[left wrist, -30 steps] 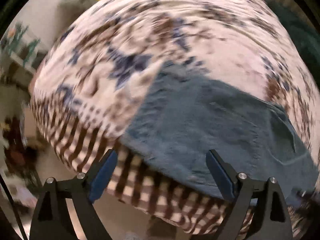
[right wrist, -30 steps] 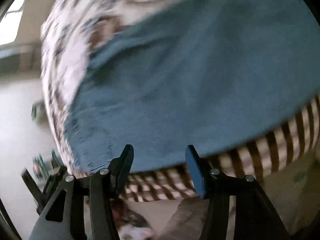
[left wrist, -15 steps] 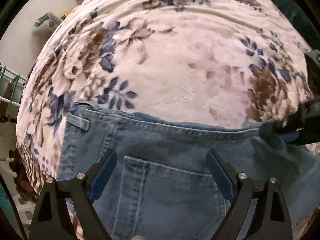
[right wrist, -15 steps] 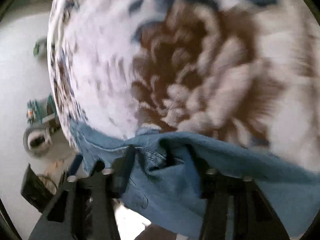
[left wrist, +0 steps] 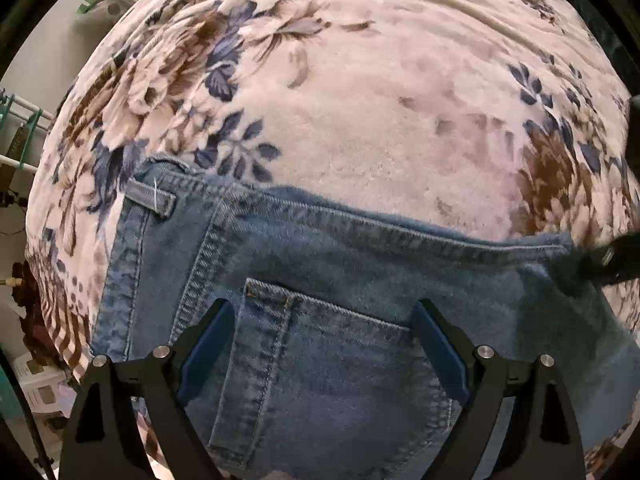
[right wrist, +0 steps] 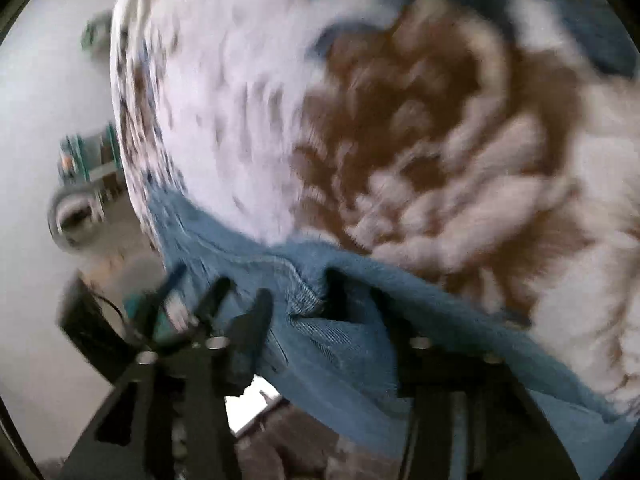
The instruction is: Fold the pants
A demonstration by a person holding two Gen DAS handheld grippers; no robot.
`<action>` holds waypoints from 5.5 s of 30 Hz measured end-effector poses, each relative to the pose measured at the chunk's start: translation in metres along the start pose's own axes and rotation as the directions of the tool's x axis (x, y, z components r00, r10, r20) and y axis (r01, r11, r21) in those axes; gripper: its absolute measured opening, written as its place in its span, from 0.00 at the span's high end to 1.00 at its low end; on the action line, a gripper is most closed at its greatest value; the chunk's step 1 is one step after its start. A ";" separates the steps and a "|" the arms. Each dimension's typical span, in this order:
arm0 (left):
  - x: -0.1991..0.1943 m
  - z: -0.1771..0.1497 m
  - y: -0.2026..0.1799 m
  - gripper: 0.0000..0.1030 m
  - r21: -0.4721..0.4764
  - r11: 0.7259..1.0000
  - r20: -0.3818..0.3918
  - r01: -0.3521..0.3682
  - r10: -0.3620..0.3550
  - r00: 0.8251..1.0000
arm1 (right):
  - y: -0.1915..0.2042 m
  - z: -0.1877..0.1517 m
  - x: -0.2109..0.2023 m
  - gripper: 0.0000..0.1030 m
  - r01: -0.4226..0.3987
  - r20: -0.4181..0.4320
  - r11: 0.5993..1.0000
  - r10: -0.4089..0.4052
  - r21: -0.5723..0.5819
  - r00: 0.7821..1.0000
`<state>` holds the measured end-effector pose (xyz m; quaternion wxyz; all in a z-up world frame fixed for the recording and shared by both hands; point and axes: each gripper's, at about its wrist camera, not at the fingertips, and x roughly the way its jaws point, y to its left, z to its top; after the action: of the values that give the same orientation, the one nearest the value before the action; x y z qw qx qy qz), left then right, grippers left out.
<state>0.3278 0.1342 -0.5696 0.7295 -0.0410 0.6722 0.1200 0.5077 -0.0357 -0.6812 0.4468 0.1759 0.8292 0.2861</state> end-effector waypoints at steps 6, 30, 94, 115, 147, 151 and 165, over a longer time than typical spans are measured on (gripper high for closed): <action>-0.001 0.012 -0.006 0.12 0.023 1.000 -0.004 -0.017 0.017 1.000 | 0.005 0.010 0.013 0.91 0.042 0.036 0.999 -0.042 -0.003 0.998; -0.086 -0.071 -0.120 0.02 0.317 0.940 0.099 0.129 -0.168 0.981 | -0.102 -0.308 -0.117 0.15 -0.191 0.774 0.881 -0.255 0.433 0.580; -0.031 -0.160 -0.374 0.00 0.379 0.925 0.031 -0.002 -0.011 0.999 | -0.472 -0.385 -0.105 0.85 -0.830 0.990 0.540 -0.062 0.143 0.130; -0.036 -0.090 -0.124 0.00 0.302 0.950 0.007 0.079 -0.085 0.996 | -0.127 -0.325 -0.113 0.86 -0.218 0.938 0.918 -0.295 0.332 0.184; 0.038 -0.013 -0.082 0.08 0.193 0.915 -0.183 0.356 -0.323 0.929 | -0.124 -0.307 0.024 0.28 -0.251 0.733 0.841 -0.226 0.479 0.642; 0.027 -0.025 -0.083 0.66 0.348 0.911 -0.099 0.219 -0.197 0.975 | -0.153 -0.322 0.025 0.28 -0.303 0.734 0.809 -0.218 0.505 0.643; 0.030 -0.019 -0.040 0.56 0.209 0.906 -0.208 0.367 -0.326 0.922 | -0.143 -0.290 0.033 0.28 -0.182 0.636 0.781 -0.322 0.597 0.701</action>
<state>0.3206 0.0945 -0.6052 0.6793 -0.0800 0.7227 -0.0995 0.2411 -0.2204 -0.6657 0.6576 0.3746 0.6440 -0.1113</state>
